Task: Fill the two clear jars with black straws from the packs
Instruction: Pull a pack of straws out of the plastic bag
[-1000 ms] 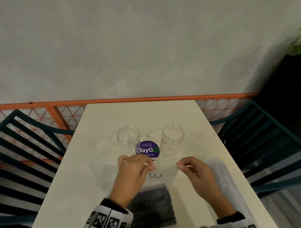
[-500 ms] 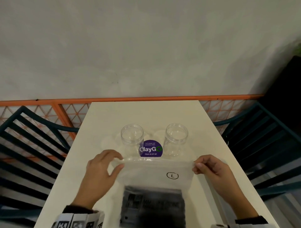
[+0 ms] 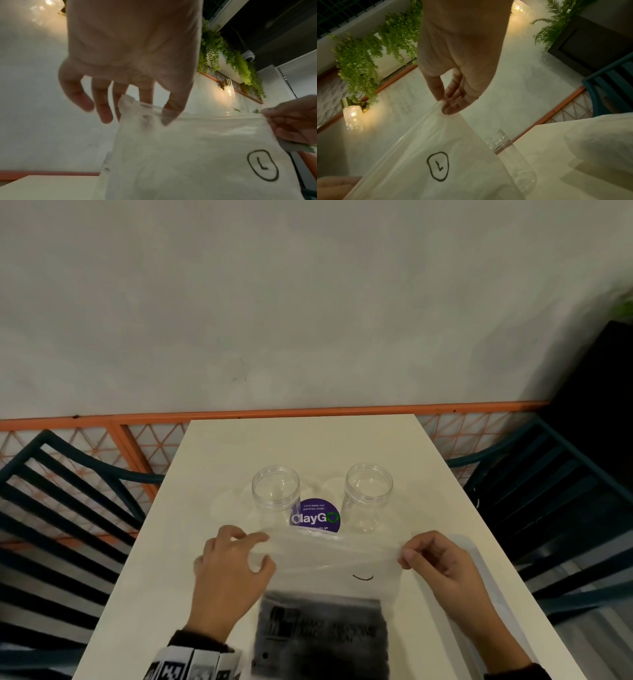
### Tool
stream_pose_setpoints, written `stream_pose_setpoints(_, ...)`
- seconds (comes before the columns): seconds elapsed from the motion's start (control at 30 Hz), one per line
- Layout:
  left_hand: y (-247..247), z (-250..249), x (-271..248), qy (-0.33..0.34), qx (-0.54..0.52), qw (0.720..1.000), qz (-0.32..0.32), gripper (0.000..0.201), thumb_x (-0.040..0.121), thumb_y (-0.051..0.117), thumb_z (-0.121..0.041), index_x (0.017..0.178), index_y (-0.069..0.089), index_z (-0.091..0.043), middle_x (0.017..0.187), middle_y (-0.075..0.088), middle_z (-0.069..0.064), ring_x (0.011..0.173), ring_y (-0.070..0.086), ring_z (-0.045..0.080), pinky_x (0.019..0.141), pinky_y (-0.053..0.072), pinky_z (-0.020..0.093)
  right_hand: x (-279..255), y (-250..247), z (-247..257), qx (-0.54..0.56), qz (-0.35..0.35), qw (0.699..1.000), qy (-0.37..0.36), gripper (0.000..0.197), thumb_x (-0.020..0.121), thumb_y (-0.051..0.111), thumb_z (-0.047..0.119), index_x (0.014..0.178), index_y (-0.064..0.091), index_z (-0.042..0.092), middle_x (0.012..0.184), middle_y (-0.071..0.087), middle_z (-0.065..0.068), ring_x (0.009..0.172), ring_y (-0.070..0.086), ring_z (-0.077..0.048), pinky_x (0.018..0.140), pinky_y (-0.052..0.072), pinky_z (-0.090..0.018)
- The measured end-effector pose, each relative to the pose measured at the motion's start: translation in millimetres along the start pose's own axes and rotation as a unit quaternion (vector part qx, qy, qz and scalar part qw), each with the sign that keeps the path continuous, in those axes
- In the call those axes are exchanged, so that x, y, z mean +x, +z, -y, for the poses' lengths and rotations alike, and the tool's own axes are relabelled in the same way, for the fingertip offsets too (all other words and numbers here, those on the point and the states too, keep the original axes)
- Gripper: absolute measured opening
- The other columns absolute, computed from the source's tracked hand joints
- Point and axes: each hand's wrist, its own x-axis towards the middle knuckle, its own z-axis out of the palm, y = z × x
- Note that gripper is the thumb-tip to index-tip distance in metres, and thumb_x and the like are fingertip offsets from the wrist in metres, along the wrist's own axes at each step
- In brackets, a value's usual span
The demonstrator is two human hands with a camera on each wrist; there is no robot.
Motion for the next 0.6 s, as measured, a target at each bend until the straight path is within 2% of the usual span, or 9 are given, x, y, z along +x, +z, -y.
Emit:
stream_pose_setpoints(0.1,-3,-1,-1,-0.015,-0.141,0.986,0.086,0.047,0.079,0.058,-0.006,0.124,0.055,-0.019,0.103,0.054,0.001,0.087,0.056,0.016,0.079,0.041,0.017,4,16,2,-0.074,-0.009,0.997,0.030,0.012,0.076,0.073,0.014,0.074,0.062,0.012,0.068,0.065,-0.001,0.063,0.059,-0.010,0.059,0.047,-0.014)
stream_pose_setpoints(0.2,0,-8,-5,-0.048,-0.309,0.940,0.138,0.046,0.082,0.056,0.001,0.121,0.056,-0.023,0.106,0.065,-0.004,0.089,0.062,0.012,0.075,0.046,0.013,13,31,-1,-0.186,-0.035,0.980,0.059,0.019,0.072,0.078,0.020,0.072,0.059,0.020,0.081,0.061,0.000,0.065,0.061,-0.008,0.059,0.045,-0.013)
stream_pose_setpoints(0.3,1,-12,-7,-0.092,-0.485,0.853,0.169,0.043,0.078,0.060,0.007,0.106,0.066,-0.026,0.100,0.072,0.001,0.088,0.066,0.016,0.073,0.053,0.018,20,39,-3,-0.219,-0.042,0.972,0.079,0.012,0.080,0.070,0.018,0.073,0.060,0.017,0.082,0.061,-0.001,0.071,0.060,-0.013,0.062,0.043,-0.013)
stream_pose_setpoints(0.4,-4,-9,-6,-0.113,-0.646,0.733,0.181,0.045,0.046,0.088,-0.016,0.088,0.074,-0.013,0.083,0.073,0.005,0.075,0.069,0.016,0.061,0.055,0.023,24,42,-5,-0.133,-0.018,0.981,0.139,0.007,0.086,0.062,0.015,0.079,0.062,0.014,0.078,0.067,-0.006,0.075,0.063,-0.022,0.070,0.056,-0.031)
stream_pose_setpoints(0.43,-5,-4,-5,-0.121,-0.680,0.702,0.176,0.051,0.036,0.092,-0.024,0.081,0.073,-0.011,0.075,0.070,0.006,0.069,0.067,0.016,0.059,0.055,0.025,25,41,-3,-0.082,-0.008,0.982,0.170,0.007,0.088,0.060,0.013,0.082,0.063,0.012,0.078,0.067,-0.007,0.074,0.063,-0.022,0.068,0.055,-0.031)
stream_pose_setpoints(0.47,-5,0,-4,-0.126,-0.689,0.694,0.167,0.051,0.032,0.092,-0.027,0.075,0.070,-0.011,0.068,0.062,0.007,0.065,0.063,0.017,0.057,0.054,0.025,26,39,-1,-0.017,0.002,0.980,0.201,0.008,0.090,0.058,0.012,0.085,0.063,0.009,0.078,0.066,-0.008,0.073,0.062,-0.021,0.066,0.054,-0.029)
stream_pose_setpoints(0.5,-6,4,-3,-0.123,-0.672,0.712,0.160,0.046,0.035,0.091,-0.027,0.069,0.063,-0.014,0.065,0.052,0.009,0.064,0.057,0.019,0.057,0.050,0.026,27,37,1,0.058,0.010,0.971,0.230,0.009,0.091,0.056,0.011,0.089,0.064,0.007,0.078,0.065,-0.009,0.072,0.061,-0.020,0.065,0.052,-0.028)
stream_pose_setpoints(0.53,-7,6,-3,-0.114,-0.629,0.754,0.152,0.038,0.042,0.087,-0.024,0.065,0.057,-0.017,0.066,0.042,0.011,0.064,0.050,0.022,0.058,0.044,0.025,29,33,3,0.136,0.016,0.957,0.256,0.011,0.091,0.054,0.011,0.093,0.063,0.006,0.077,0.064,-0.009,0.070,0.061,-0.019,0.064,0.052,-0.028)
stream_pose_setpoints(0.6,-10,4,-3,-0.070,-0.481,0.865,0.121,0.023,0.061,0.069,-0.011,0.058,0.050,-0.021,0.066,0.036,0.011,0.065,0.039,0.020,0.057,0.035,0.018,31,27,12,0.277,0.025,0.914,0.295,0.008,0.089,0.053,0.008,0.090,0.060,0.008,0.070,0.062,-0.007,0.062,0.060,-0.017,0.059,0.057,-0.029)
